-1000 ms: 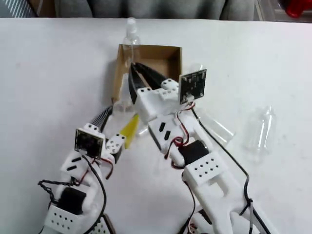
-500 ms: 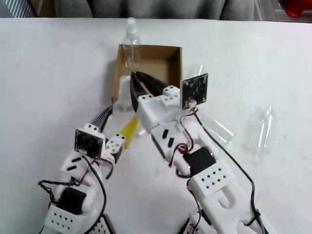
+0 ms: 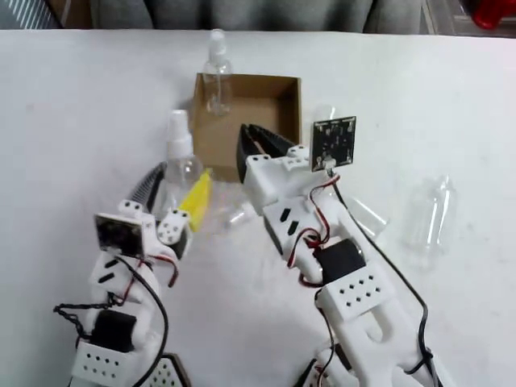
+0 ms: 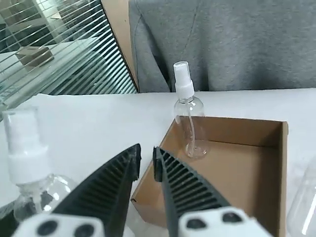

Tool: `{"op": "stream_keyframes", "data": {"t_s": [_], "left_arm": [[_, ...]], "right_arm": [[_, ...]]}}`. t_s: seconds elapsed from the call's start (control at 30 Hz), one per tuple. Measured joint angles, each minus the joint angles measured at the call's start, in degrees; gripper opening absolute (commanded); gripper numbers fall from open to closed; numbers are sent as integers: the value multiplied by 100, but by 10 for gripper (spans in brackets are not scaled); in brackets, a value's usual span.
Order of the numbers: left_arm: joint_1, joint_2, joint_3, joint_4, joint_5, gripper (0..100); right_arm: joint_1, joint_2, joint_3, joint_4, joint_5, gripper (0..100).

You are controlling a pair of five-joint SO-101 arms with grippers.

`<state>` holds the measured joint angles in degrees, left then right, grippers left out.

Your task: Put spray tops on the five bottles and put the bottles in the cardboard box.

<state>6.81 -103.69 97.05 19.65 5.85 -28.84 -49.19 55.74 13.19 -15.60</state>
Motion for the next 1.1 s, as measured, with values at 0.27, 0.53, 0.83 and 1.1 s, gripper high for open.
{"op": "stream_keyframes", "data": {"t_s": [0.27, 0.53, 0.83, 1.1], "left_arm": [[-598, 0, -9, -70, 668, 20], [-853, 0, -70, -70, 818, 20], [-1046, 1679, -1486, 123, 1231, 20], [-1257, 3824, -2127, -633, 1864, 20]], "right_arm": [[-360, 0, 0, 615, 0, 15], [-1064, 0, 0, 1257, 0, 15], [-1635, 0, 185, 1407, 334, 15], [-2242, 0, 1011, 141, 369, 15]]}}
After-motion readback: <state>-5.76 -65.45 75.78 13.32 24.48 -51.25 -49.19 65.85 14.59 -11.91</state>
